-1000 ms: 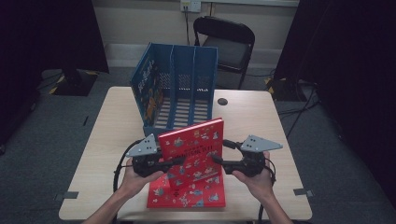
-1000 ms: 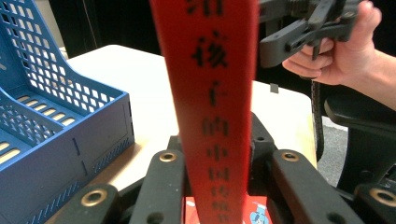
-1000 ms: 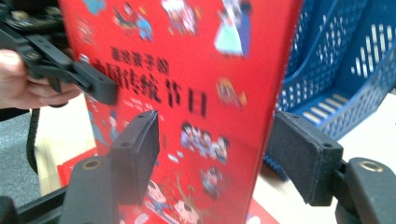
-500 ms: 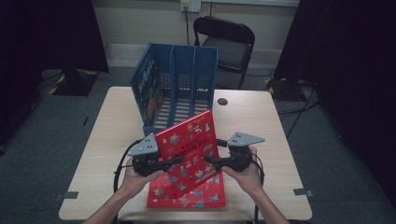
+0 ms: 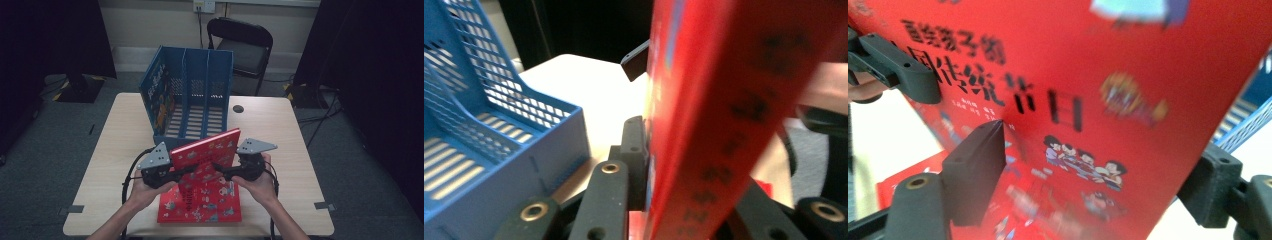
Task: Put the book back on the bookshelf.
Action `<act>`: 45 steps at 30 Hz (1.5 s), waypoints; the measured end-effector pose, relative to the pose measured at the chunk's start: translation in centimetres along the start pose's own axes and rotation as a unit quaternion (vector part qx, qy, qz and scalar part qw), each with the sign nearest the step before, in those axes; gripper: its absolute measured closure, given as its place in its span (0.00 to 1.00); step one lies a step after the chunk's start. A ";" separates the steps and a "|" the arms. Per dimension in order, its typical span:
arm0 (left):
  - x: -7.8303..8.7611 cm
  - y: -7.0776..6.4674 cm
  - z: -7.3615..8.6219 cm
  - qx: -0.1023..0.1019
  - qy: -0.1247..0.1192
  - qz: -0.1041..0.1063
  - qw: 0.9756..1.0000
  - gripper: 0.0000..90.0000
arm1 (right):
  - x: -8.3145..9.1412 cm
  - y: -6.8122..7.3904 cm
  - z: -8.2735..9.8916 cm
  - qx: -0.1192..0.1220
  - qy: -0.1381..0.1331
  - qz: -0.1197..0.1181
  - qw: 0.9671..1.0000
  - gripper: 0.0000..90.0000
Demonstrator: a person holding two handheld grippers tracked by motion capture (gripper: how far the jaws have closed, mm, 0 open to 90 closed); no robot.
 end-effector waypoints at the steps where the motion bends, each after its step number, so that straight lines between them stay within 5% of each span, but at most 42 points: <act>1: 0.1 0.2 0.0 0.005 -0.001 -0.003 1.000 0.85 | -0.2 0.0 -0.1 0.002 0.000 0.002 1.000 0.23; 9: 0.2 0.0 0.3 0.016 -0.009 0.004 1.000 0.85 | -0.9 0.3 -0.1 -0.010 -0.004 -0.007 1.000 0.19; 16: 0.7 -0.7 -0.8 0.027 -0.024 0.023 0.999 0.75 | -0.6 0.5 0.0 -0.013 -0.008 -0.008 1.000 0.18; 28: 1.1 -0.7 -1.4 0.039 -0.024 0.011 0.999 0.57 | -0.6 0.6 0.0 -0.017 -0.008 -0.008 1.000 0.17; 45: 2.4 -0.6 -2.5 0.057 -0.026 0.010 0.998 0.51 | -0.8 0.5 0.0 -0.019 -0.007 -0.006 1.000 0.17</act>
Point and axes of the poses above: each handheld gripper's, and its own axes: x roughly backward along the jaws, z roughly out of its underside, y roughly to its left, the point moved 10 cm from there along -x, roughly forward along the jaws, and after that the axes turned 2 degrees about x, right-handed, at the moved point
